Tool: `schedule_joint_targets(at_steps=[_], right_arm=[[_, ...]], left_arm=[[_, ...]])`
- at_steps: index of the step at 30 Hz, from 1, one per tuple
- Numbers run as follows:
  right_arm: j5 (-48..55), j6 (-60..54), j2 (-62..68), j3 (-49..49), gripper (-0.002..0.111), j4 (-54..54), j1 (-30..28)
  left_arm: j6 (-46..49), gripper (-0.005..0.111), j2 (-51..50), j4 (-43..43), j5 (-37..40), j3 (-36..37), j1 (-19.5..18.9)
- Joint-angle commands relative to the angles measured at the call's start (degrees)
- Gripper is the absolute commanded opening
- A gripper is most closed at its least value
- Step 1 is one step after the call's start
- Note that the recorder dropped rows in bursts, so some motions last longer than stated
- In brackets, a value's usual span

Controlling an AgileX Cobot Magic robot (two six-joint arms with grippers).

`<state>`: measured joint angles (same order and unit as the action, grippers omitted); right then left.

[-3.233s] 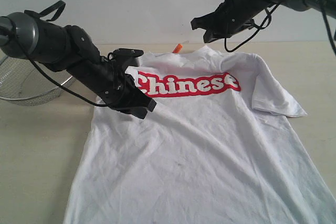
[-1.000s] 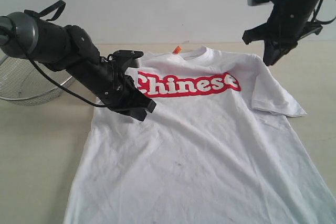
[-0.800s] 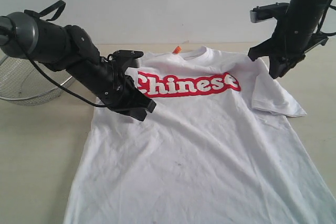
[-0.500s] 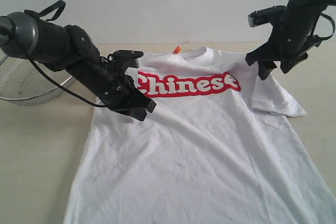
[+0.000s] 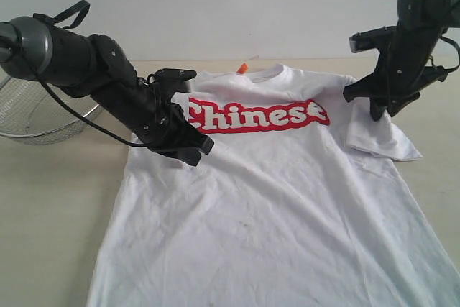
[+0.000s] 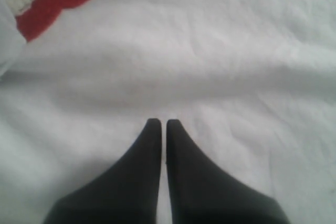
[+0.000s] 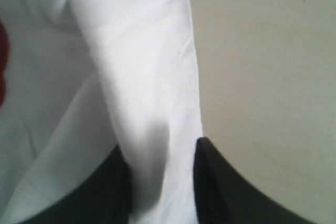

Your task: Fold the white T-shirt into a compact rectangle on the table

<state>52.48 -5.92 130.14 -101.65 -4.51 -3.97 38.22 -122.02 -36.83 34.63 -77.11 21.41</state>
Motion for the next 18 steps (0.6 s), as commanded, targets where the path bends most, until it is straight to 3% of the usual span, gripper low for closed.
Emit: schedule_joint_targets(at_steps=[1,10,18], right_arm=[[1.69,-0.68,0.62,0.02,0.000,0.94,-1.32],[-0.90,-1.50,-2.04,0.02,0.000,1.02,0.93],[-4.48,-2.24,-7.23,-0.27,0.000,-1.82,7.60]], left_arm=[[-0.43,0.004,-0.01,0.06,-0.25,-0.38,-0.13],[-0.43,0.004,-0.01,0.06,-0.50,-0.38,-0.13],[-0.43,0.004,-0.01,0.06,-0.50,-0.38,-0.13]])
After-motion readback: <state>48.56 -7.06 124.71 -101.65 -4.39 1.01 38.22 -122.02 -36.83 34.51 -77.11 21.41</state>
